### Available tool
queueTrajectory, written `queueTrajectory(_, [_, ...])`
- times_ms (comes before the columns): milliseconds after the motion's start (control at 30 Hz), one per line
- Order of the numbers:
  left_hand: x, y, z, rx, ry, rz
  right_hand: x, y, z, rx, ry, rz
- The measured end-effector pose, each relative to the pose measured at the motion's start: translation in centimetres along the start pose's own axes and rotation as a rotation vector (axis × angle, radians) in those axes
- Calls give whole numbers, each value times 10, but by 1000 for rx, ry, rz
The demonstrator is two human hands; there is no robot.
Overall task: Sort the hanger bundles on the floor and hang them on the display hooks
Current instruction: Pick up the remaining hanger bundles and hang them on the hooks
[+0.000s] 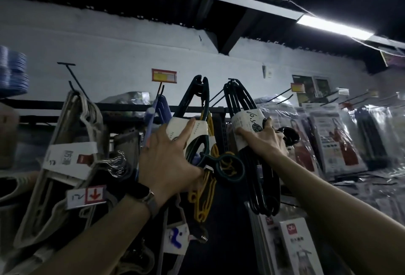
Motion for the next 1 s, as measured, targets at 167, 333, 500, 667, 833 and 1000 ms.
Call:
queueTrajectory(167, [-2, 10, -6, -13, 3, -1, 25, 26, 7, 75, -29, 1])
queueTrajectory(333, [-4, 13, -13, -15, -2, 1, 33, 17, -1, 84, -54, 1])
queueTrajectory(500, [-3, 9, -26, -26, 5, -12, 40, 13, 9, 77, 36, 73])
queueTrajectory(667, [1, 12, -28, -15, 28, -23, 33, 14, 2, 46, 22, 76])
queueTrajectory(833, [3, 14, -26, -1, 2, -25, 34, 19, -2, 59, -72, 8])
queueTrajectory(1000, [1, 15, -28, 4, 1, -18, 47, 32, -20, 140, -126, -147])
Point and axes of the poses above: each hand's wrist, its own y-axis towards the middle knuckle, its own x-axis out of the palm, z = x × y, the point moved 1 cm from there along y, towards the middle knuckle
